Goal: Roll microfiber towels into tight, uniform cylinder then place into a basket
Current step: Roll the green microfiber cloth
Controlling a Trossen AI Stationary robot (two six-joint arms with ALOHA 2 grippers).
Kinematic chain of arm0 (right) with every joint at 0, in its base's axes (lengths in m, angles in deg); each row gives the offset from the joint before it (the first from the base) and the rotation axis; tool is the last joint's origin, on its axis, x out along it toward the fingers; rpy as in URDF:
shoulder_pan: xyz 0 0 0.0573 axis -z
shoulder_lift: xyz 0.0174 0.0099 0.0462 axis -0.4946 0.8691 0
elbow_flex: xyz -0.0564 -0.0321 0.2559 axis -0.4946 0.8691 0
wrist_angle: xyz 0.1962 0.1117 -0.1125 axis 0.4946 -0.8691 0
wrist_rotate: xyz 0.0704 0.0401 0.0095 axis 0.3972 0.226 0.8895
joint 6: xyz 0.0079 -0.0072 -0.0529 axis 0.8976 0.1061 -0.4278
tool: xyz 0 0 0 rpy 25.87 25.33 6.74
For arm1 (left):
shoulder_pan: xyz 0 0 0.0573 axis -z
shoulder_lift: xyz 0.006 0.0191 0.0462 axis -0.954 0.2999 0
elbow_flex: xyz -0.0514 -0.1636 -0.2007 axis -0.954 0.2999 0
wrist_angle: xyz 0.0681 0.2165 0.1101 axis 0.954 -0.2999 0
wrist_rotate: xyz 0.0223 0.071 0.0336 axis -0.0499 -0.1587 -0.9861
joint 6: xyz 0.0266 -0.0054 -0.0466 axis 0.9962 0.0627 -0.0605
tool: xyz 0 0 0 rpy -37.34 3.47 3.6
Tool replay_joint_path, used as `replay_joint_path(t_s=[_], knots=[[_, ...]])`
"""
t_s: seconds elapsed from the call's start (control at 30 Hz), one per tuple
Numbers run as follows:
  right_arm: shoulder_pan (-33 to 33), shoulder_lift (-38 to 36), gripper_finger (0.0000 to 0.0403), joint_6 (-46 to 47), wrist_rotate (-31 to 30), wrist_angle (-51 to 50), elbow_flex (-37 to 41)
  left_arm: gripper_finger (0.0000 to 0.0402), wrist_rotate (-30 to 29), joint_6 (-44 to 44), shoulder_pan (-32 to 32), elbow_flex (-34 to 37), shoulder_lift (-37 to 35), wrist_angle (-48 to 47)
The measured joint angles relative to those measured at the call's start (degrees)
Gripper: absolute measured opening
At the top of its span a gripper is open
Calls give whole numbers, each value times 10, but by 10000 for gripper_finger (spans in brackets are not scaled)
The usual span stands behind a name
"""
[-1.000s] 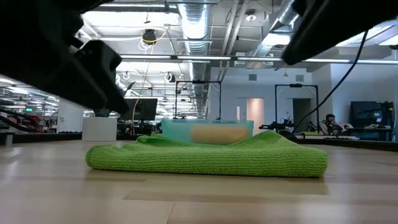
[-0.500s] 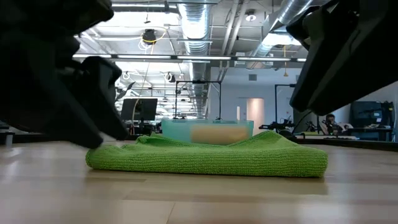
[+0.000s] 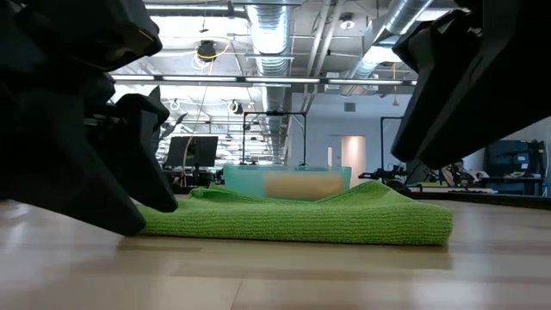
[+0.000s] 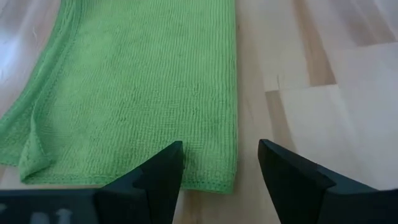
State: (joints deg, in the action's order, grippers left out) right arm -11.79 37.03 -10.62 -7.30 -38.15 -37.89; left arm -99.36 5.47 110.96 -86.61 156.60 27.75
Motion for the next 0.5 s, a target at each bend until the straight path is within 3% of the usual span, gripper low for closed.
replay_joint_path(t_s=[0.27, 0.5], knots=[[11, 0, 211, 0, 16, -2, 0, 203, 0, -4, -7, 0, 0, -10], [27, 0, 223, 0, 34, -2, 0, 203, 18, -29, -7, 0, -1, -13]])
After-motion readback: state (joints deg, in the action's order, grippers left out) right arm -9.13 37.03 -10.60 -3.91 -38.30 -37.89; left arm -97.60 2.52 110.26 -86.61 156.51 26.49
